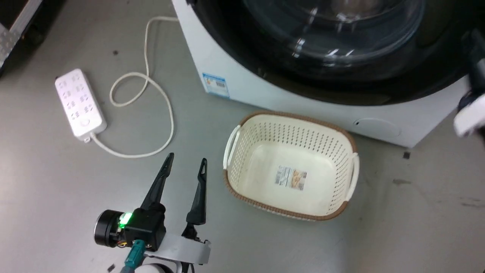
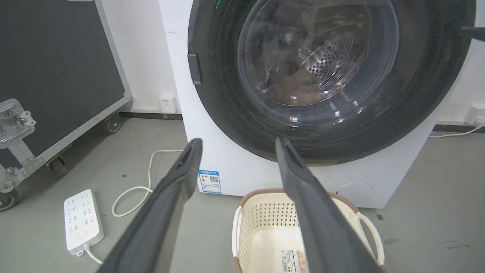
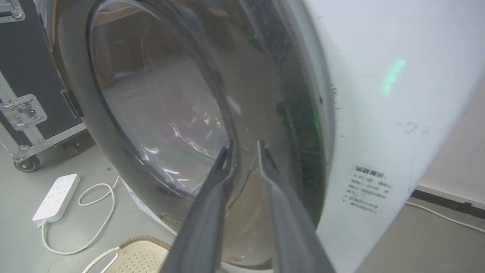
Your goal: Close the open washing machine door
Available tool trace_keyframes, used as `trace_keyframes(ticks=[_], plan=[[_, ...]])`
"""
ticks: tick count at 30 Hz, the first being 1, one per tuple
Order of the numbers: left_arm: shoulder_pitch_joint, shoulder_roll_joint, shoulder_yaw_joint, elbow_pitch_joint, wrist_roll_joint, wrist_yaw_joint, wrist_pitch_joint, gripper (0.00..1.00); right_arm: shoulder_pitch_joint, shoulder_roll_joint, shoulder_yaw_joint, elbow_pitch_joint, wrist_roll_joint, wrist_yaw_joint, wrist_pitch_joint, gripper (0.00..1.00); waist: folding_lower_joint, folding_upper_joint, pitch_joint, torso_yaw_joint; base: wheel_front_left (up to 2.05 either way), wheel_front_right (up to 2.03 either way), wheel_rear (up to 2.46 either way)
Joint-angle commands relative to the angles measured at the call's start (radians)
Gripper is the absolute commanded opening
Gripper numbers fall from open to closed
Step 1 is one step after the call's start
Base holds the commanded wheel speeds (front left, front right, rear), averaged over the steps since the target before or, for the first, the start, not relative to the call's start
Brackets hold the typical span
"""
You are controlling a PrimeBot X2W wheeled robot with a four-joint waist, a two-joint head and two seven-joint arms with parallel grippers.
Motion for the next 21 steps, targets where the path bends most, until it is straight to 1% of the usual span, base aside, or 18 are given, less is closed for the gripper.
trace_keyframes(ticks=[1,3,4,5,7,9,12,15,18,21], plan=[[0.004,0.002,0.007,0.004,0.0,-0.005,-0.005,1.0,0.041,0.004,0.01,-0.007,0.002,-0.001,-0.014,1.0,0.0,0.0,-0.047,-0.033,0.0,0.0,0.0],[0.014,0.008,0.019,0.012,-0.001,-0.012,-0.005,1.0,0.101,0.012,0.019,-0.034,0.006,-0.001,-0.037,1.0,0.0,0.0,-0.086,-0.056,0.0,0.0,0.0],[0.026,0.011,0.028,0.019,-0.001,-0.017,-0.005,1.0,0.171,0.022,0.003,-0.077,0.0,-0.001,-0.055,1.0,0.0,0.0,-0.123,-0.08,0.0,0.0,0.0],[0.026,0.011,0.028,0.019,-0.001,-0.017,-0.005,1.0,0.171,0.022,0.003,-0.077,0.0,-0.001,-0.055,1.0,0.0,0.0,-0.123,-0.08,0.0,0.0,0.0],[0.038,0.012,0.038,0.025,-0.004,-0.021,-0.005,1.0,0.252,0.03,-0.01,-0.131,-0.037,-0.001,-0.063,1.0,0.0,0.0,-0.154,-0.106,0.0,0.0,0.0],[0.053,0.012,0.05,0.032,-0.01,-0.024,-0.005,1.0,0.342,0.057,-0.05,-0.196,-0.077,-0.001,-0.065,1.0,0.0,0.0,-0.185,-0.135,0.0,0.0,0.0],[0.076,0.013,0.069,0.043,-0.017,-0.028,-0.005,1.0,0.484,0.121,-0.133,-0.321,-0.155,-0.001,-0.066,1.0,0.0,0.0,-0.221,-0.176,0.0,0.0,0.0],[0.094,0.015,0.084,0.05,-0.018,-0.032,-0.005,1.0,0.608,0.206,-0.203,-0.425,-0.224,-0.001,-0.066,1.0,0.0,0.0,-0.24,-0.214,0.0,0.0,0.0],[0.103,0.016,0.087,0.059,-0.015,-0.039,-0.005,1.0,0.698,0.282,-0.245,-0.499,-0.295,-0.001,-0.066,1.0,0.0,0.0,-0.251,-0.237,0.0,0.0,0.0],[0.112,0.015,0.087,0.073,-0.015,-0.047,-0.005,1.0,0.759,0.352,-0.274,-0.545,-0.361,-0.001,-0.066,1.0,0.0,0.0,-0.259,-0.255,0.0,0.0,0.0]])
